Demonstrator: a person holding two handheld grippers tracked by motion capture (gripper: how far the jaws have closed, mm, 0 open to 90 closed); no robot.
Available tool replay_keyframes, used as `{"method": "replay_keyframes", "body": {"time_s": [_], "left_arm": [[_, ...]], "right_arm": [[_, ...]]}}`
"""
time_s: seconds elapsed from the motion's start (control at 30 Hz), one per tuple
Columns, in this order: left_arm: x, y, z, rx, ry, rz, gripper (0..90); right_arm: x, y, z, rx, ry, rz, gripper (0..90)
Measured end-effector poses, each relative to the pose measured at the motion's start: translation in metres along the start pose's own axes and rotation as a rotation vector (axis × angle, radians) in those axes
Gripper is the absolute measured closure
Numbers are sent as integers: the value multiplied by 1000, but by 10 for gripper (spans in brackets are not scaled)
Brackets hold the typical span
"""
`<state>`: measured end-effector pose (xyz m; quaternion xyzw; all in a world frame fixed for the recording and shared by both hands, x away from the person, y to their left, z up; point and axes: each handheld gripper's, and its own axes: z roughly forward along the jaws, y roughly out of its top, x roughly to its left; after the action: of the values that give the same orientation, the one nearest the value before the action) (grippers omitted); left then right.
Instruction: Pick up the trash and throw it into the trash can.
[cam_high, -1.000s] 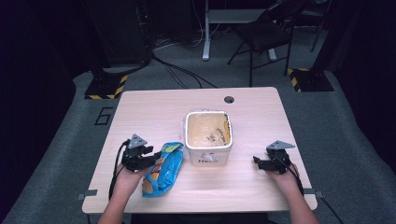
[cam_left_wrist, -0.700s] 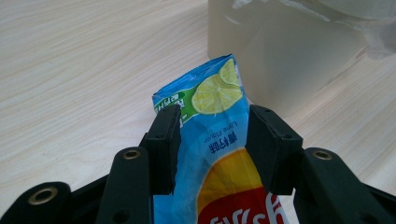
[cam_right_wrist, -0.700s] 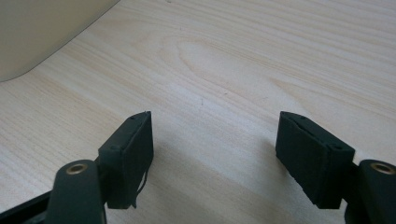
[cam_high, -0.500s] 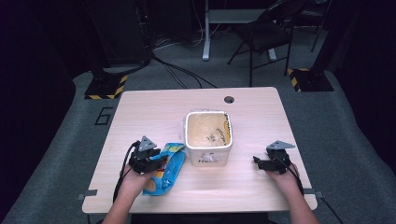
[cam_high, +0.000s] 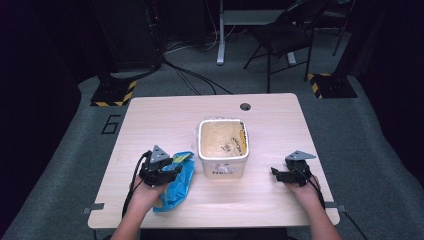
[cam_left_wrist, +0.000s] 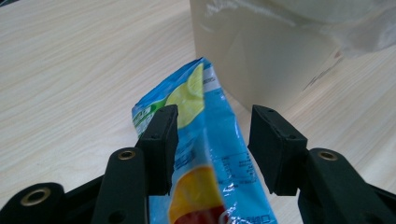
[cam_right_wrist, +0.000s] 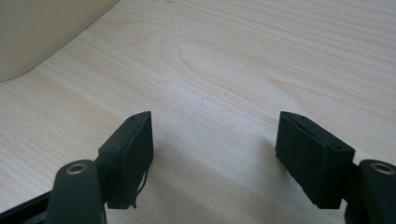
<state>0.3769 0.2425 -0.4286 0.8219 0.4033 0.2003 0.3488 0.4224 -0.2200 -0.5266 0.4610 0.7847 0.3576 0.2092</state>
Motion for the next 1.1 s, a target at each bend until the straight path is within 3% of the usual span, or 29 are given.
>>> {"method": "replay_keyframes", "body": {"time_s": [0.23, 0.57, 1.1], "left_arm": [[7, -8, 6, 74, 16, 3, 685], [17, -14, 5, 89, 30, -12, 861], [27, -7, -5, 50, 16, -29, 881]], "right_arm": [[0, 0, 0, 0, 0, 0, 269], [0, 0, 0, 1, 0, 0, 269], [0, 0, 0, 1, 0, 0, 269]]}}
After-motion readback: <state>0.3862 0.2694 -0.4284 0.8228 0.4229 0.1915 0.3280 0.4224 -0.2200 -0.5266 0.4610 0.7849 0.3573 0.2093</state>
